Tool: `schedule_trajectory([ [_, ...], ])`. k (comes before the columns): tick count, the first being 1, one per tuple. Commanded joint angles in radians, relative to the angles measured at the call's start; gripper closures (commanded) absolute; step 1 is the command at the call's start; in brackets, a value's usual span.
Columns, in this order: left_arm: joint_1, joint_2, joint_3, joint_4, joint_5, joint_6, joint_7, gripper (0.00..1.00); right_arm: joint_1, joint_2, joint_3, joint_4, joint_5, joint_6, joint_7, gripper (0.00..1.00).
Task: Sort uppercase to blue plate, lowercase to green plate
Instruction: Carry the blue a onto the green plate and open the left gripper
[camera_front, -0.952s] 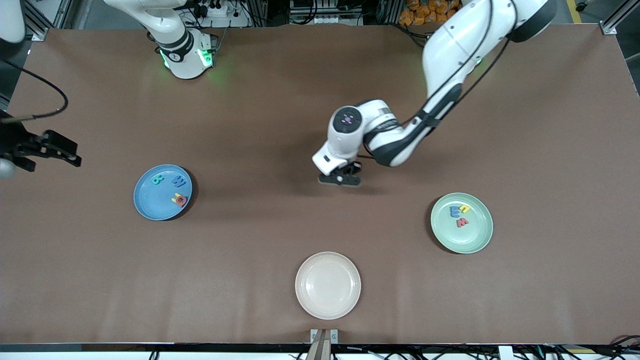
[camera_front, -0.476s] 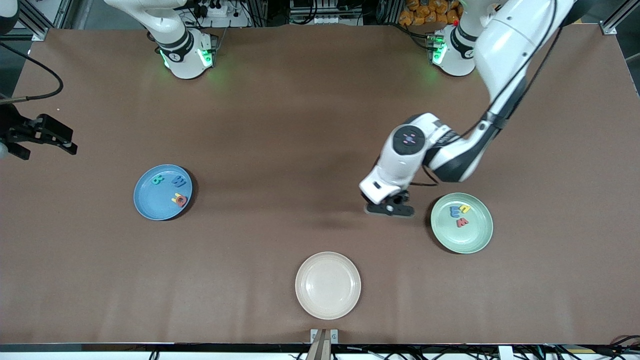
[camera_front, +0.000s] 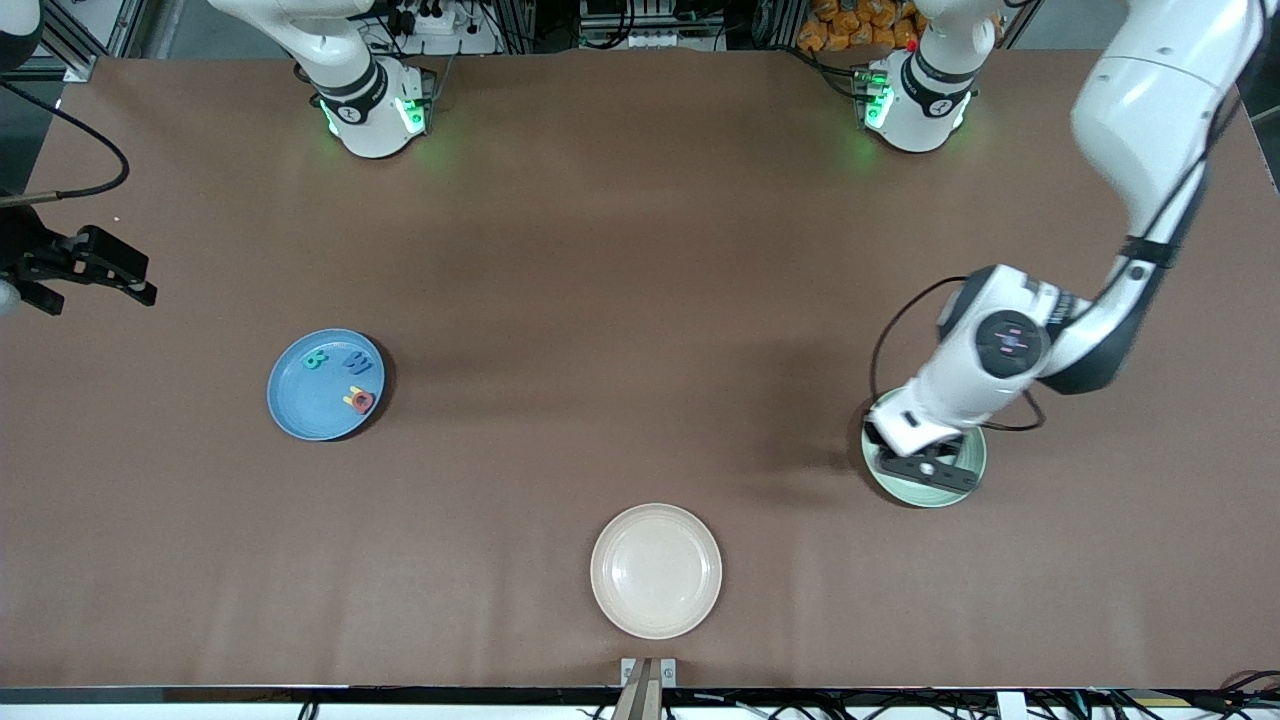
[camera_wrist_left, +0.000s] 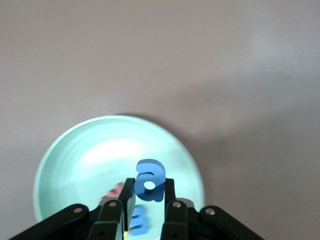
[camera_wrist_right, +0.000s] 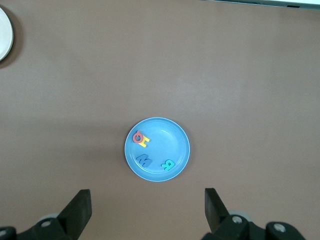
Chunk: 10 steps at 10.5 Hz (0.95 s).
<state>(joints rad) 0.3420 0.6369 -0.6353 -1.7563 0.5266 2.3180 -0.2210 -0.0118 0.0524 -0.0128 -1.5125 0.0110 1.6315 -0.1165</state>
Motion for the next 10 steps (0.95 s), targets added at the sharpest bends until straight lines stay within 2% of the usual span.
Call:
schedule_trajectory([
  [1,0.04,0.015,-0.02,-0.018,-0.019,-0.022,0.055,0.65,-0.019,-0.029,0.014,-0.029,-0.013,0.031,0.018,0.0],
  [2,0.048,0.021,-0.02,-0.02,-0.019,-0.022,0.093,0.1,-0.022,-0.031,0.014,-0.028,-0.013,0.031,0.018,0.0],
  [3,0.051,0.018,-0.018,-0.017,-0.017,-0.022,0.132,0.0,-0.02,-0.032,0.014,-0.028,-0.01,0.028,0.018,0.0],
  [5,0.045,-0.003,-0.018,0.018,-0.004,-0.093,0.15,0.0,-0.022,-0.032,0.014,-0.029,-0.009,0.027,0.018,0.0],
  [8,0.017,-0.054,-0.026,0.17,-0.003,-0.329,0.156,0.0,-0.022,-0.031,0.014,-0.031,-0.009,0.027,0.018,0.0],
  [10,0.04,-0.103,-0.088,0.224,-0.022,-0.452,0.161,0.0,-0.022,-0.031,0.014,-0.032,-0.009,0.028,0.018,0.0],
])
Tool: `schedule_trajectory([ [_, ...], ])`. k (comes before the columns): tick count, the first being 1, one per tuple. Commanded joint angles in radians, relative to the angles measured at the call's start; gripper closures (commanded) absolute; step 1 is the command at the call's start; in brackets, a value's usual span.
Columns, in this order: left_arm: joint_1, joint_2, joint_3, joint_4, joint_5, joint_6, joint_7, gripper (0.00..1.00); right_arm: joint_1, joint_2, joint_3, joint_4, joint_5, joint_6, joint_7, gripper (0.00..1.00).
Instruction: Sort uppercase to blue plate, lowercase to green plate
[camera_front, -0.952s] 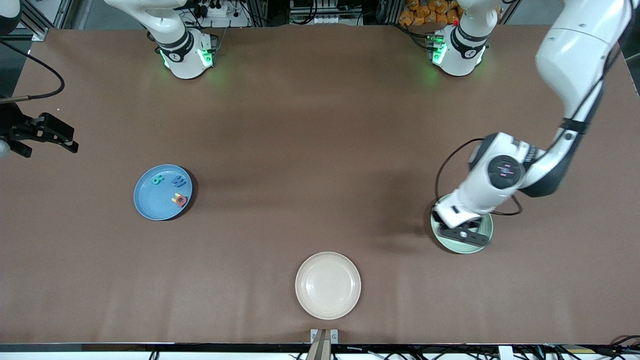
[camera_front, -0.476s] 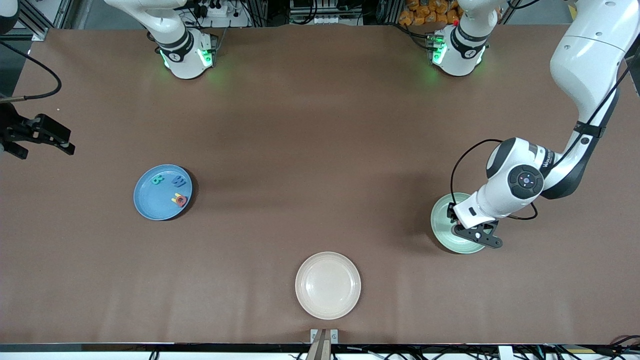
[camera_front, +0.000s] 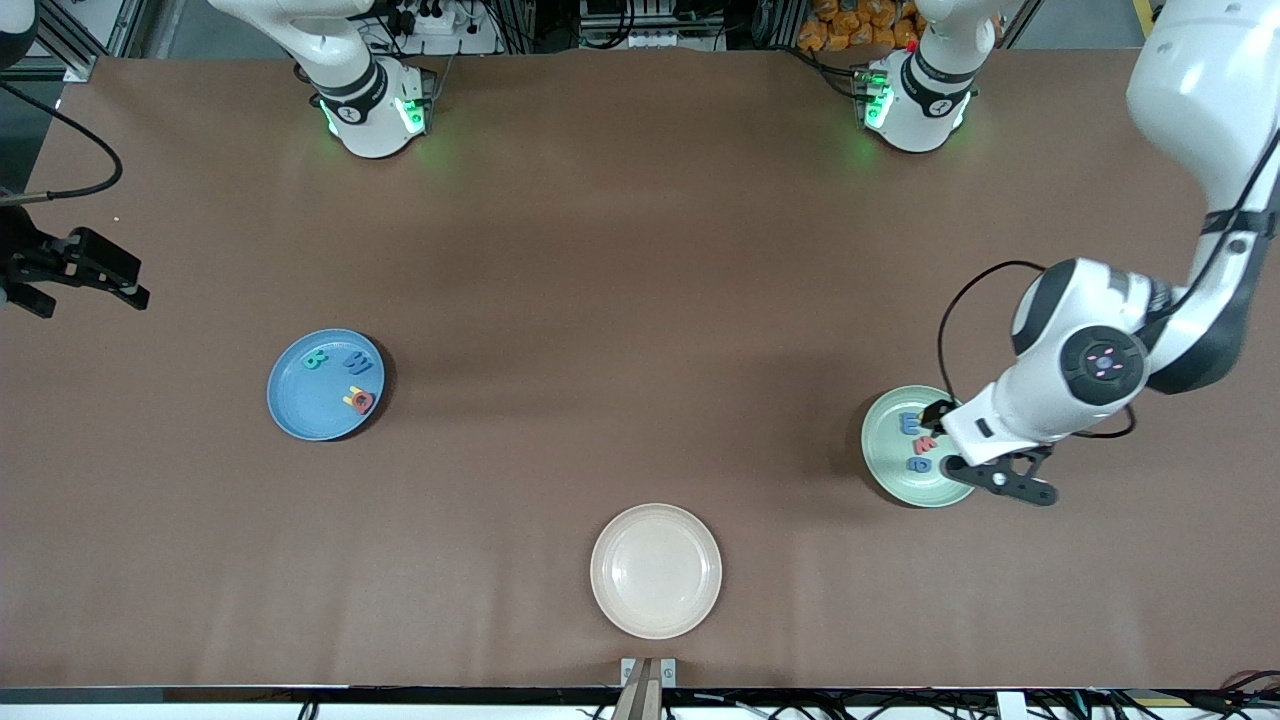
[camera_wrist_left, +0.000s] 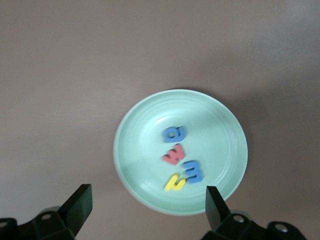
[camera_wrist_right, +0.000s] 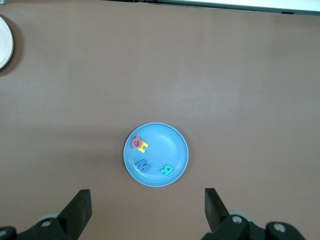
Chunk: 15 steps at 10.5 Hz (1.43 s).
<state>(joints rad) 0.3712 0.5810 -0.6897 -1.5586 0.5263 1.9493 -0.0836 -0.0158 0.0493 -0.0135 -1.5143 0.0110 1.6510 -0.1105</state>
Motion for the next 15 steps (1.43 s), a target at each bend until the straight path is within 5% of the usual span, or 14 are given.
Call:
schedule_trajectory([
  [1,0.015,-0.099,-0.048,0.043,-0.041,-0.127,0.024,0.0,-0.018,-0.028,0.015,-0.03,-0.009,0.009,0.012,0.0],
  [8,0.029,-0.323,-0.013,0.088,-0.254,-0.263,0.025,0.0,-0.019,-0.026,0.015,-0.032,-0.009,0.01,0.012,0.0],
  [12,-0.228,-0.435,0.37,0.081,-0.399,-0.276,0.06,0.0,-0.019,-0.026,0.015,-0.032,-0.009,0.01,0.012,0.0],
  [15,-0.357,-0.481,0.543,0.081,-0.44,-0.329,0.065,0.0,-0.019,-0.026,0.015,-0.033,-0.009,0.01,0.012,0.0],
])
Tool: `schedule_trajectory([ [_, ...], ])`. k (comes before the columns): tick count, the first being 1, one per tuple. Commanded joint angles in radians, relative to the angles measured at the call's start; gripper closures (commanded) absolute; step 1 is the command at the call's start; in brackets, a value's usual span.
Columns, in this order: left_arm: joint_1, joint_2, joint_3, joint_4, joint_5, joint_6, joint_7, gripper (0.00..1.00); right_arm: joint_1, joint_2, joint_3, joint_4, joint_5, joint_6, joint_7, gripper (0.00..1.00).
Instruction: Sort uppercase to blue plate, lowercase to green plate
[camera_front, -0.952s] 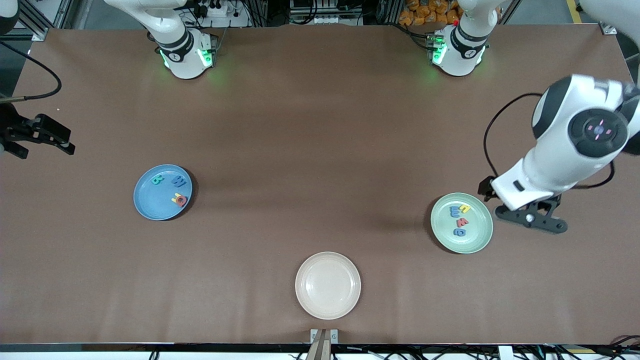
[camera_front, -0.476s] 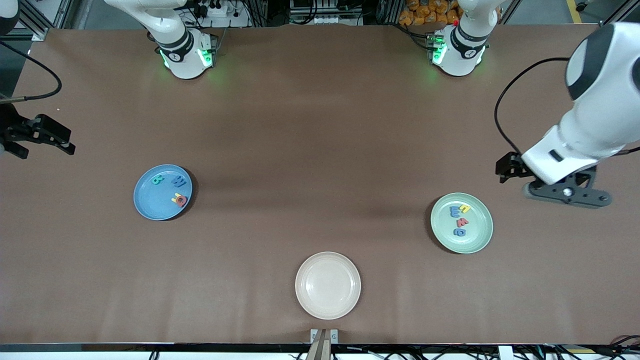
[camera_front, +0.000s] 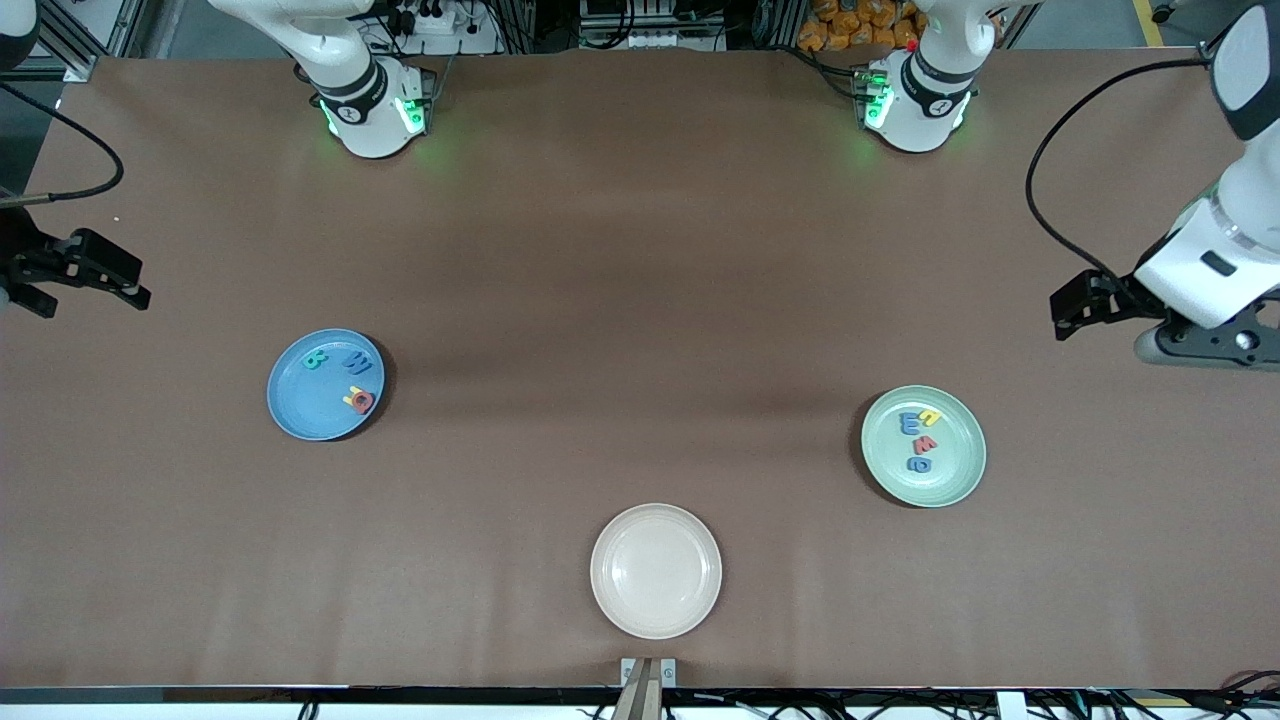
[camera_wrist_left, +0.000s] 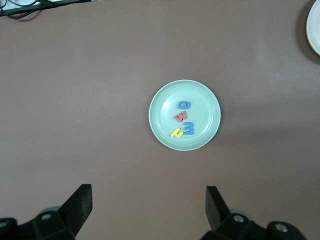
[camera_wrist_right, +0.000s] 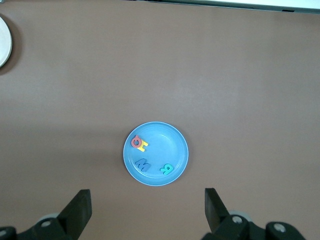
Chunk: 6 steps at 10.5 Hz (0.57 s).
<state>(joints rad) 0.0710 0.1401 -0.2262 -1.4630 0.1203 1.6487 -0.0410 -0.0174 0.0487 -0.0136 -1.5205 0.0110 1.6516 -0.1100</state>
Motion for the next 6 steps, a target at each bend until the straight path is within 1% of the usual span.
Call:
schedule_trajectory([
  [1,-0.057,-0.05,0.1,-0.016,-0.071,-0.046,0.033,0.0,-0.018,-0.026,0.015,-0.027,-0.009,0.01,0.012,0.0],
  [2,-0.048,-0.065,0.102,-0.025,-0.12,-0.053,0.053,0.0,-0.018,-0.026,0.015,-0.027,-0.009,0.01,0.012,0.0],
  [5,-0.051,-0.08,0.094,-0.034,-0.13,-0.125,0.056,0.0,-0.018,-0.026,0.015,-0.027,-0.009,0.01,0.012,0.0],
  [6,-0.051,-0.095,0.094,-0.054,-0.133,-0.129,0.056,0.0,-0.018,-0.024,0.015,-0.027,-0.009,0.011,0.012,0.0],
])
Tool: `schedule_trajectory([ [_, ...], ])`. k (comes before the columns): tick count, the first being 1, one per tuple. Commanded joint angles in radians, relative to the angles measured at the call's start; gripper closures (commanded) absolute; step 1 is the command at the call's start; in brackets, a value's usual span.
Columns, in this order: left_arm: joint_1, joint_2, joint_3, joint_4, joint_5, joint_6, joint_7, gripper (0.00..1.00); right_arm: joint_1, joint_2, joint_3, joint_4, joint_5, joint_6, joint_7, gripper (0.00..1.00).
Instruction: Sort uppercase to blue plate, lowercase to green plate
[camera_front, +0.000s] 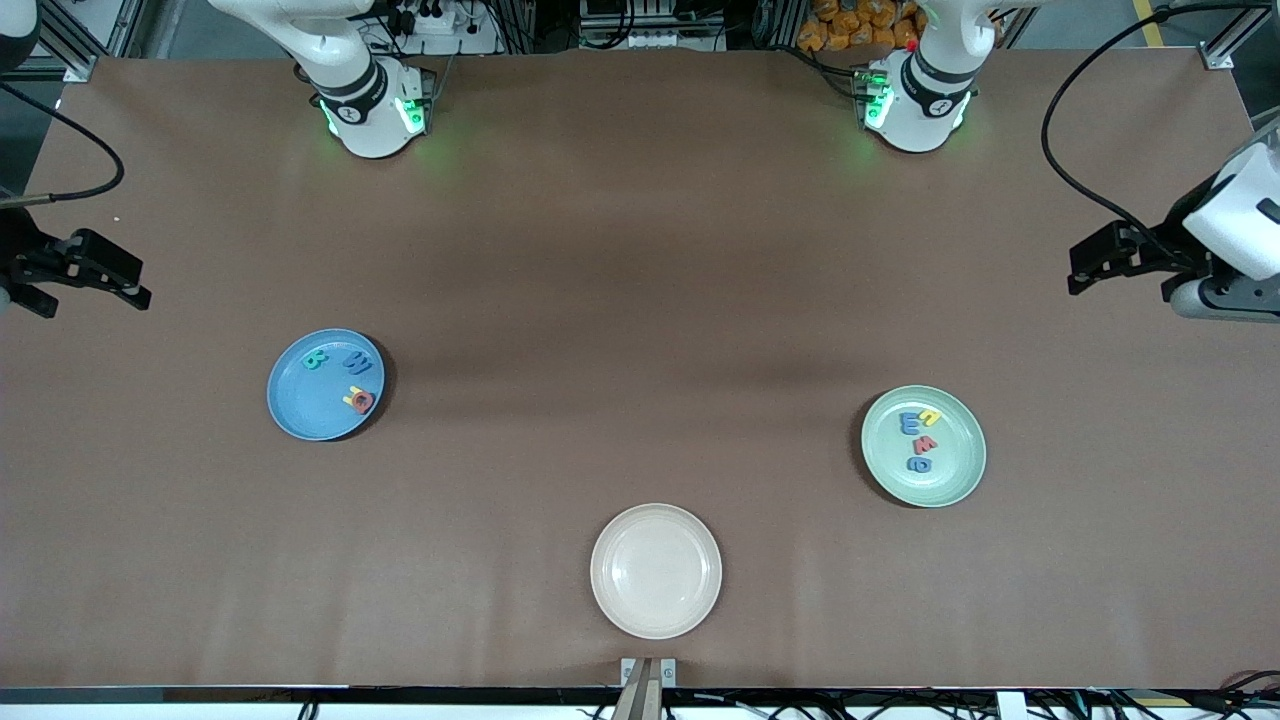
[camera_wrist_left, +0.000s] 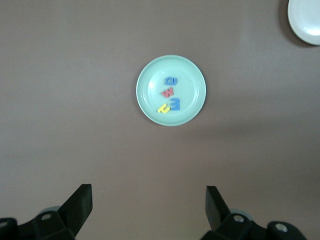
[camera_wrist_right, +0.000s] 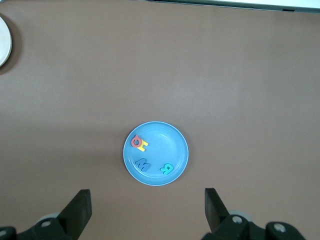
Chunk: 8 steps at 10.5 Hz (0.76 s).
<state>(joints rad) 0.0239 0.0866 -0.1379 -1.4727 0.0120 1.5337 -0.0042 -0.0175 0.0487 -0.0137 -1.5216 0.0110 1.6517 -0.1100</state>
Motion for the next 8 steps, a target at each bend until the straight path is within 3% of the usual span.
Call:
schedule_trajectory([
  [1,-0.004,-0.045,0.008,-0.049,-0.027,-0.014,0.02,0.0,-0.018,-0.024,0.015,-0.026,-0.009,0.01,0.012,0.0],
  [8,-0.005,-0.073,0.004,-0.077,-0.021,-0.012,0.0,0.0,-0.021,-0.023,0.015,-0.028,-0.009,0.011,0.012,0.0],
])
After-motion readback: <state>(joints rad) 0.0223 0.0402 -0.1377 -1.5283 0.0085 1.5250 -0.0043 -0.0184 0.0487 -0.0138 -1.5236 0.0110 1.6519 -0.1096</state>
